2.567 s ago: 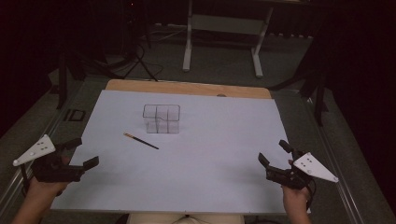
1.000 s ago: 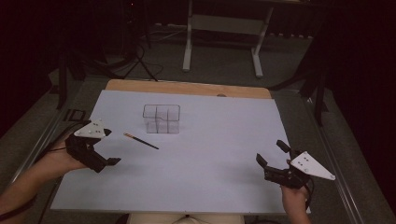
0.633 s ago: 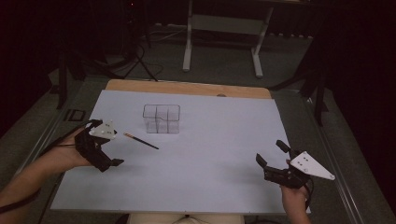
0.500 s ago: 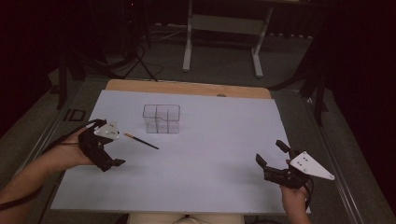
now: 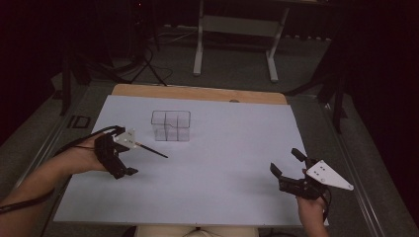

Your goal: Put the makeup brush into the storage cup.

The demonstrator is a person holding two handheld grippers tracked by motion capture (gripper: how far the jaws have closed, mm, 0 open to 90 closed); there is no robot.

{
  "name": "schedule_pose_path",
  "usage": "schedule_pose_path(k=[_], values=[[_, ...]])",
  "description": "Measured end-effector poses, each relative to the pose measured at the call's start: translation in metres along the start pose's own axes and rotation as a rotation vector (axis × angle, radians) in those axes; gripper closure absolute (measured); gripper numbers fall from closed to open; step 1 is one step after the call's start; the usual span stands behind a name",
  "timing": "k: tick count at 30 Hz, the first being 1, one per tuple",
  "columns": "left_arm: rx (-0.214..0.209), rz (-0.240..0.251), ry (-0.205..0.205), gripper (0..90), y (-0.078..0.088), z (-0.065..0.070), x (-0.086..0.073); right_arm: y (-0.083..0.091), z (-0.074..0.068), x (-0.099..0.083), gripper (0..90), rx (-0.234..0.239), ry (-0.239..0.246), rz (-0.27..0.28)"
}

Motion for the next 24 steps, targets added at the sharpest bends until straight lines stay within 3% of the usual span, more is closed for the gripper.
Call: schedule_pose_path(k=[11,16,17,19,24], values=[[-0.027,-0.056,-0.057,17.5,-0.008,-0.012,0.001,0.000,-0.001,0.000,12.2,0.007,0.002,0.032],[-0.026,-0.052,-0.165,26.9,-0.013,-0.011,0.002,0.002,-0.001,0.000,12.2,0.024,-0.012,0.042],[-0.030,-0.053,-0.183,32.4,-0.014,-0.011,0.003,0.002,-0.001,0.000,12.2,0.022,-0.009,0.044],[-0.032,-0.067,-0.220,33.1,-0.017,-0.011,0.005,0.002,-0.002,0.000,12.2,0.020,-0.005,0.046],[-0.048,-0.111,-0.247,36.2,-0.023,-0.014,0.008,0.003,-0.002,0.000,12.2,0.015,-0.004,0.047]])
Point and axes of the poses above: each handheld gripper's, and its own axes: y roughly backward along the jaws, x roughly out of its top, z roughly to its right, the point moved 1 cm from there along -y, roughly forward along the jaws, and after that the axes turned 1 degree about -x, right-handed, at the moved point
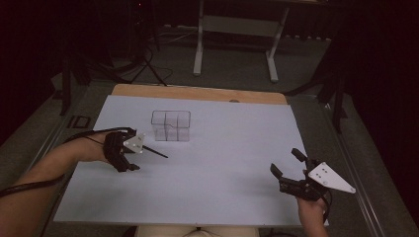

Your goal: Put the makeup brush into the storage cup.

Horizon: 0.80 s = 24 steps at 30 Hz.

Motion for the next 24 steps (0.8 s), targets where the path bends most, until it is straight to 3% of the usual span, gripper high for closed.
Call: schedule_pose_path(k=[10,17,24], values=[[-0.030,-0.026,0.002,38.8,-0.010,-0.017,-0.004,-0.001,0.000,-0.001,12.2,0.010,0.000,-0.010],[-0.042,-0.038,-0.029,40.4,-0.018,-0.028,-0.006,-0.002,-0.001,-0.002,12.2,0.009,0.004,-0.017],[-0.043,-0.069,-0.010,40.2,-0.029,-0.037,-0.008,-0.002,-0.002,-0.003,12.2,0.009,0.001,-0.025]])
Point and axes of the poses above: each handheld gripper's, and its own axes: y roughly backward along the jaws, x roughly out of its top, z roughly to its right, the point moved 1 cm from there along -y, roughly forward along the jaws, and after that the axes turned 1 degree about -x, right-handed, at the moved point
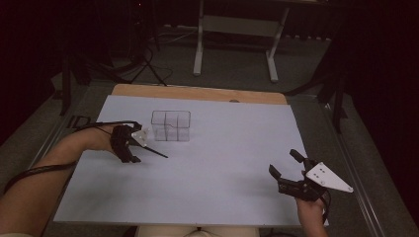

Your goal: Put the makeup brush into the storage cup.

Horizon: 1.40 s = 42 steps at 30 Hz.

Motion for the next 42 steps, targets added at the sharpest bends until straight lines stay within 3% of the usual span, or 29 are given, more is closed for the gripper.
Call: schedule_pose_path(k=[17,21,25,27,33,34,39,42], values=[[-0.005,-0.050,-0.028,41.5,-0.024,-0.023,-0.003,-0.001,-0.001,-0.001,12.3,0.008,0.004,-0.005],[0.000,-0.052,-0.059,46.2,-0.026,-0.027,-0.004,-0.001,-0.002,-0.001,12.2,0.009,0.002,-0.010],[0.009,-0.062,-0.056,49.0,-0.029,-0.032,-0.008,-0.002,-0.002,-0.002,12.3,0.012,0.001,-0.012],[0.033,-0.075,-0.074,52.4,-0.030,-0.032,-0.010,-0.002,-0.002,-0.002,12.3,0.013,0.002,-0.013],[0.048,-0.113,-0.156,60.2,-0.039,-0.034,-0.014,-0.002,-0.002,-0.002,12.3,0.018,0.001,-0.015],[0.052,-0.107,-0.150,60.5,-0.041,-0.034,-0.014,-0.002,-0.002,-0.002,12.3,0.018,0.002,-0.017],[0.070,-0.095,-0.198,64.8,-0.043,-0.038,-0.014,-0.002,-0.003,-0.002,12.3,0.021,0.005,-0.018],[0.055,-0.087,-0.216,69.4,-0.045,-0.040,-0.016,-0.003,-0.003,-0.003,12.3,0.023,0.005,-0.021]])
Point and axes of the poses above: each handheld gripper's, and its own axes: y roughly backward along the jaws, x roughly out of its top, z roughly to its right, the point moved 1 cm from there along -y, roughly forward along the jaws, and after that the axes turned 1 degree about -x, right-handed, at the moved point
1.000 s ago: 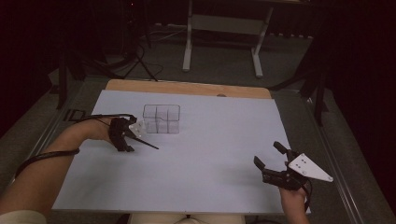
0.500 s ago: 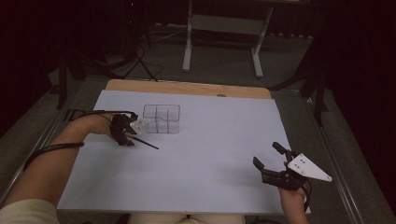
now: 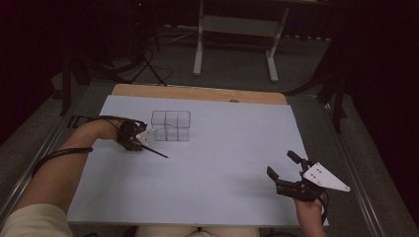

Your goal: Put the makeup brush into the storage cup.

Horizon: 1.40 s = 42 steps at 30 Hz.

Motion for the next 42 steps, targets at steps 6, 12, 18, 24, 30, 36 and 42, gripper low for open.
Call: schedule_pose_path(k=[6,12,18,24,30,36,42], values=[[0.005,0.010,-0.028,71.3,0.000,-0.008,-0.003,0.000,0.000,0.000,12.3,-0.001,0.000,-0.002],[-0.007,0.034,-0.044,71.1,0.000,-0.011,0.000,0.001,0.000,-0.001,12.3,0.000,0.000,-0.005],[-0.035,0.006,-0.059,71.1,-0.006,-0.012,-0.003,0.001,0.001,-0.001,12.3,-0.001,-0.001,-0.004],[-0.039,0.009,-0.053,70.2,-0.007,-0.015,-0.005,0.001,0.001,-0.001,12.3,-0.002,-0.001,-0.006],[-0.059,0.000,-0.067,70.4,-0.010,-0.016,-0.003,0.001,0.001,-0.002,12.3,-0.002,-0.006,-0.008],[-0.103,0.017,-0.072,72.2,-0.012,-0.018,-0.004,0.001,0.003,-0.002,12.3,-0.004,-0.012,-0.008],[-0.122,0.021,-0.088,74.5,-0.014,-0.020,-0.005,0.001,0.003,-0.003,12.3,-0.003,-0.017,-0.008]])
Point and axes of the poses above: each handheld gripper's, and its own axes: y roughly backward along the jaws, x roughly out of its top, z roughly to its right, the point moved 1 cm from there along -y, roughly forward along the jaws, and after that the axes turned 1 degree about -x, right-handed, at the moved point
